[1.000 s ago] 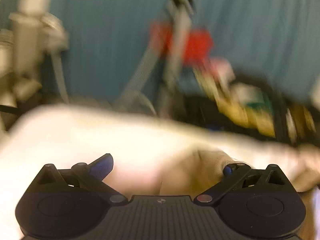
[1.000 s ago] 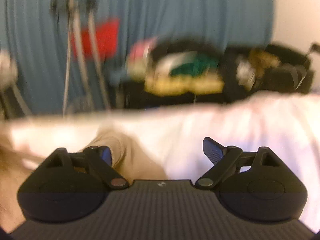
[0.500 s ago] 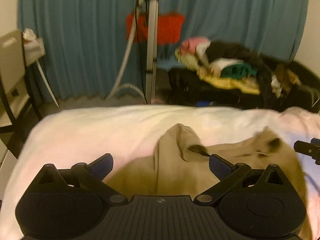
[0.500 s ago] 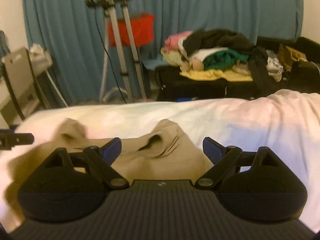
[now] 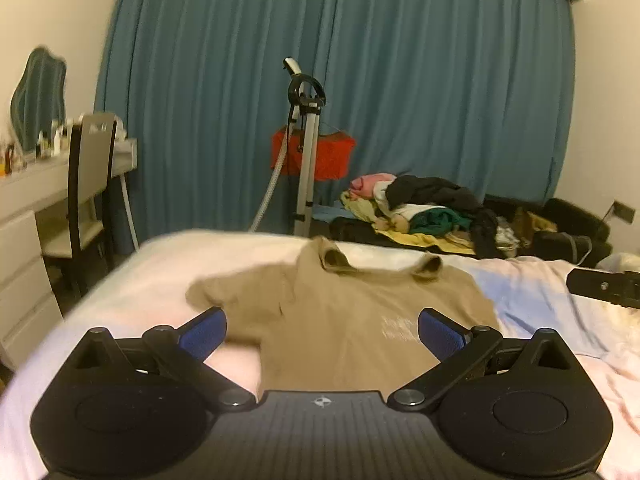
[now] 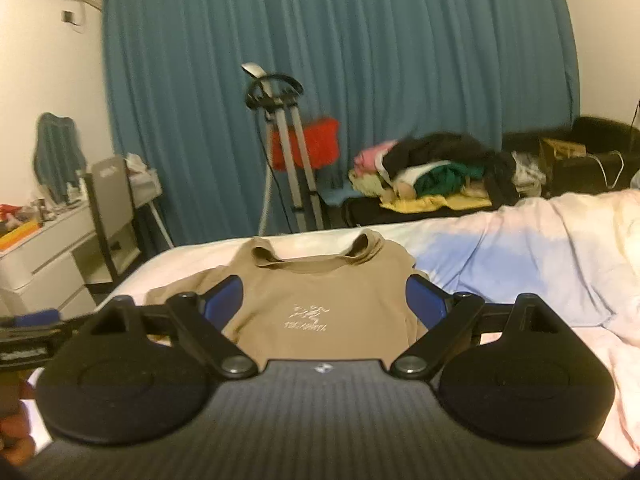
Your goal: Fold clothes
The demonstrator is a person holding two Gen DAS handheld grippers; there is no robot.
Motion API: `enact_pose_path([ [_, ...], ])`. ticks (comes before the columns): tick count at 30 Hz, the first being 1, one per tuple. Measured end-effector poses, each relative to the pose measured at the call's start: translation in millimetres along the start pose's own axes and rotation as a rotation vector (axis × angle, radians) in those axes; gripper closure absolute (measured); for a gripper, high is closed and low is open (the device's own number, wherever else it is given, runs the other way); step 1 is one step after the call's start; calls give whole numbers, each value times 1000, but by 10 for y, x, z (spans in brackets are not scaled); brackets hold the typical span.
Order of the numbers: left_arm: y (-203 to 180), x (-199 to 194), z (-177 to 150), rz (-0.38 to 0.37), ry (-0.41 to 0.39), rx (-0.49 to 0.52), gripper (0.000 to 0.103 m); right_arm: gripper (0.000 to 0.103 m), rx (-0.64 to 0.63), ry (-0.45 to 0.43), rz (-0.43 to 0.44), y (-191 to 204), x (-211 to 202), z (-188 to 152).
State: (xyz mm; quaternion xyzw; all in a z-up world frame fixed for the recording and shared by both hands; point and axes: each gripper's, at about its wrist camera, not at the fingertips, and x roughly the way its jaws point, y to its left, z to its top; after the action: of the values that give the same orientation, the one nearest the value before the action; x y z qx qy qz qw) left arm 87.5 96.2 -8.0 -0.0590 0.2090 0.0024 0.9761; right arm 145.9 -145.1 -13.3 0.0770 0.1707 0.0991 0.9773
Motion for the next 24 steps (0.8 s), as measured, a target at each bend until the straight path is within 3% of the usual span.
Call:
enact_pose_path([
  [5,175,-112,-236,25,69,-82,0,13,17,-23,12,10,-278,-241],
  [13,790,500,-471,31,206,-442,3,13,123,37,20,-139,-76,-579],
  [19,1203,1063,-489,76,172,-604,10,13,141,93,3,-219,253,-712],
  [24,1608,1573,-407,111,104,-705,30,14,170,139,-34,-408,565,-773],
])
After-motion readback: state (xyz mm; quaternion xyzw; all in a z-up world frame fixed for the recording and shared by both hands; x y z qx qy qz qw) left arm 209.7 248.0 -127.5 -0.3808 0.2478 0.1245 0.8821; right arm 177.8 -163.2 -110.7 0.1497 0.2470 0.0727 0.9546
